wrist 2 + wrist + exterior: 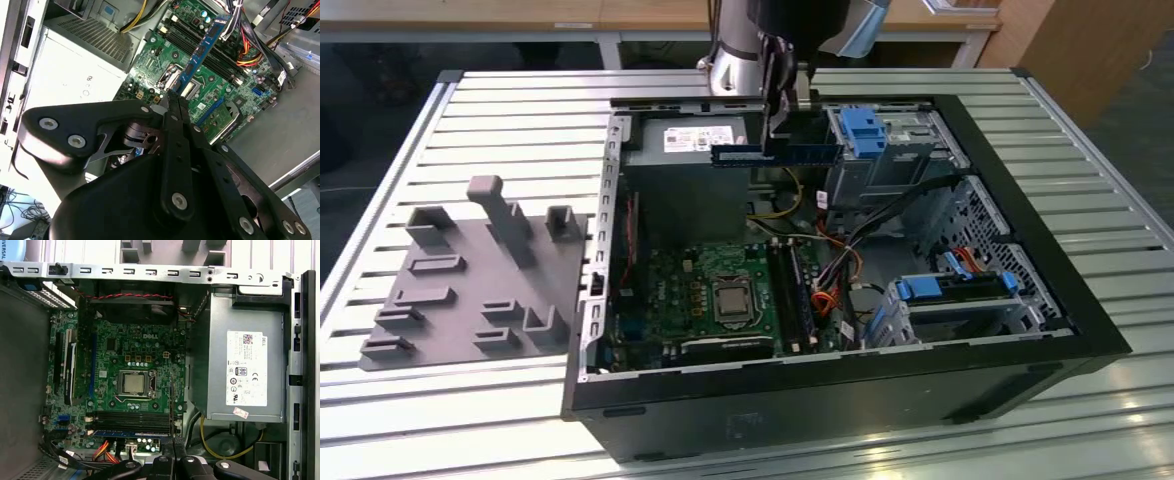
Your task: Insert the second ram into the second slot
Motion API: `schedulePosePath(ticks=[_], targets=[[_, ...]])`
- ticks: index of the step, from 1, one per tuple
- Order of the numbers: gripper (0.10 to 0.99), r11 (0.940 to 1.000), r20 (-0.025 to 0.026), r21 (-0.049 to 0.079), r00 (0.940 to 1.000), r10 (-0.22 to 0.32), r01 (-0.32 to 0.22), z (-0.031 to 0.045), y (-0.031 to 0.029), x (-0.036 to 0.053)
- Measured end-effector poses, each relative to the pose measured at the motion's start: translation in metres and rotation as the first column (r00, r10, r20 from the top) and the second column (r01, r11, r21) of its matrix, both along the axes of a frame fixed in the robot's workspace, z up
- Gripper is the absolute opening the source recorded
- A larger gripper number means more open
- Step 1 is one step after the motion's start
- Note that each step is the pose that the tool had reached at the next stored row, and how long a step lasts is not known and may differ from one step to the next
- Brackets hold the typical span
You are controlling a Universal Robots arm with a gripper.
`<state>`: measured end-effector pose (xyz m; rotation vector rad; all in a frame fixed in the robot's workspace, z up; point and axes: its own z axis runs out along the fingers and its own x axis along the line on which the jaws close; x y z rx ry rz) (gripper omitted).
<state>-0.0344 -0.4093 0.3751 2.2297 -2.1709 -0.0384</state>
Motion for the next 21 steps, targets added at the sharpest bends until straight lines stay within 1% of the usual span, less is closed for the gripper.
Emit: schedulePosePath(ticks=[1,5,7,17,19,21], targets=[[0.118,0.9997,0.0,-0.025,1.0,0.0,0.0,0.0,-0.0039,0.0],[0.118,0.9997,0.0,-0.026,1.0,0.0,0.0,0.0,-0.0039,0.0],[0.118,0.9982,0.0,-0.06,1.0,0.0,0.0,0.0,-0.0039,0.0],[0.118,0.9979,0.0,-0.065,1.0,0.0,0.0,0.0,-0.0039,0.0],[0.118,0.997,0.0,-0.078,1.0,0.0,0.0,0.0,-0.0039,0.0],[0.118,0.9969,0.0,-0.078,1.0,0.0,0.0,0.0,-0.0039,0.0]])
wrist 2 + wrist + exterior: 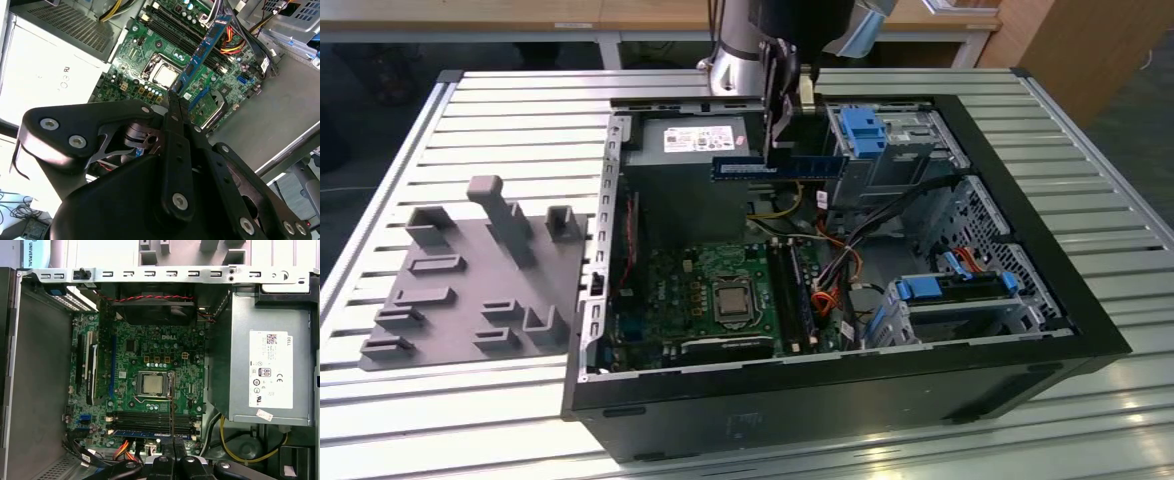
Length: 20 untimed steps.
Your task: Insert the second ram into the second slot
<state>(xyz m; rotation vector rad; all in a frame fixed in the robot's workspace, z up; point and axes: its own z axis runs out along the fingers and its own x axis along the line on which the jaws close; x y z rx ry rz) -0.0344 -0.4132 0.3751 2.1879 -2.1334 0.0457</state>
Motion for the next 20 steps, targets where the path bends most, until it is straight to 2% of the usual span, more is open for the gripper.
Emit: schedulePosePath(ticks=[8,9,10,11,13,14,16,20], targets=[[0.118,1.0,0.0001,-0.002,1.0,0.0,0.0,0.0,0.0,0.0],[0.118,1.0,0.0022,-0.002,1.0,0.0,0.0,0.0,0.0,-0.0003],[0.118,1.0,0.0077,-0.002,1.0,0.0,0.0,0.0,0.0,-0.0008],[0.118,1.0,0.0156,-0.002,0.9999,0.0,0.0,0.0,0.0,-0.0014],[0.118,1.0,0.0357,-0.002,0.9994,0.0,0.0,0.0,0.0,-0.003],[0.118,1.0,0.0408,-0.002,0.9992,0.001,-0.001,-0.0001,0.0,-0.0032],[0.118,1.0,0.0436,-0.002,0.999,0.001,-0.001,-0.0002,0.0,-0.0031],[0.118,1.0,0.0438,-0.002,0.999,0.001,-0.001,-0.0001,-0.0005,-0.0033]])
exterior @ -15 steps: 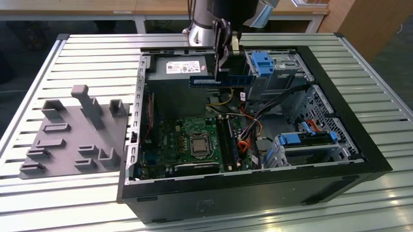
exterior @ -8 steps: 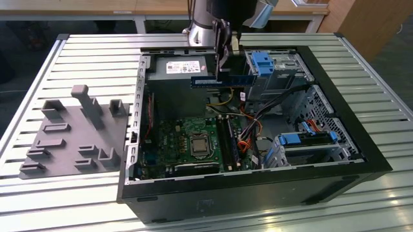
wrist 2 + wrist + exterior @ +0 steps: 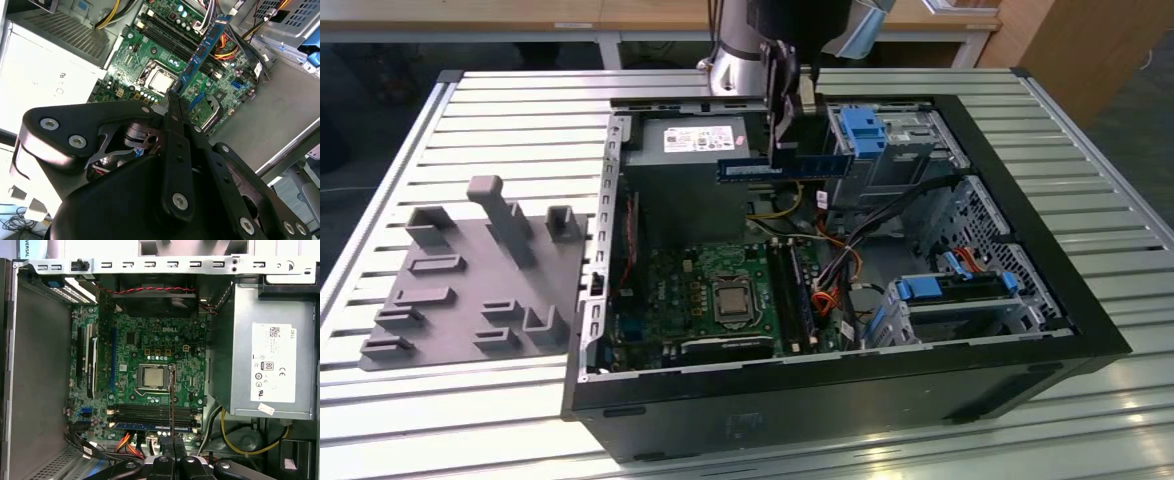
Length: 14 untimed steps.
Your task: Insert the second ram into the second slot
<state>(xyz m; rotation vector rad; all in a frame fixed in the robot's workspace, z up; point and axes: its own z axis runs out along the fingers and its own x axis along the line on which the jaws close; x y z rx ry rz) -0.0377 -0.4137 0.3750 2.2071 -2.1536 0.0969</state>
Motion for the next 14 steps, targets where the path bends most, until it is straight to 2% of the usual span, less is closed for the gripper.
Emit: schedulePosePath(ticks=[14], targets=[[0.118,1.0,-0.0001,0.0,1.0,0.0,0.0,0.0,-0.003,0.0]])
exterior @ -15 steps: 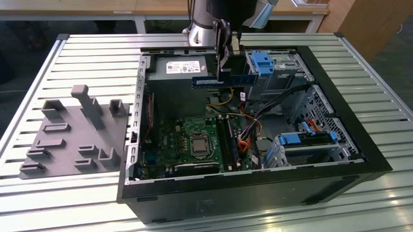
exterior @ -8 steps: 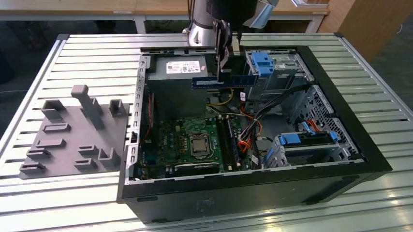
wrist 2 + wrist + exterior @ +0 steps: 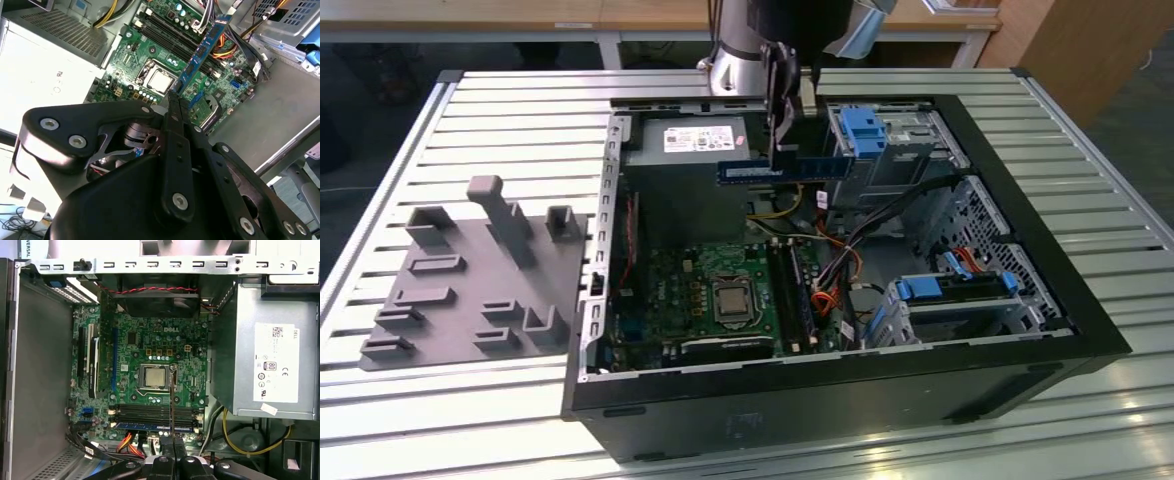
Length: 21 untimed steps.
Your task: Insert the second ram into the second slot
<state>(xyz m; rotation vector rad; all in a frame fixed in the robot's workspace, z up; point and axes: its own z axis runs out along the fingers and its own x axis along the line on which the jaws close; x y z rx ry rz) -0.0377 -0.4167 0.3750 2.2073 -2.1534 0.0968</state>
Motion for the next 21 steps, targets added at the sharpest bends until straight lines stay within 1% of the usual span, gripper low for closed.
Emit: schedulePosePath(ticks=[10,14,16,19,21], targets=[[0.118,1.0,0.0001,0.0,1.0,0.0,0.0,-0.0001,-0.0045,-0.0002],[0.118,1.0,0.0001,0.0,1.0,-0.005,0.005,-0.0001,-0.0048,-0.0001],[0.118,0.9995,0.0001,0.001,0.9995,-0.031,0.031,-0.0001,-0.0048,-0.0002],[0.118,0.997,0.0,0.002,0.997,-0.077,0.077,-0.0002,-0.0048,-0.0002],[0.118,0.9955,0.0001,0.002,0.9955,-0.095,0.095,-0.0002,-0.0048,-0.0002]])
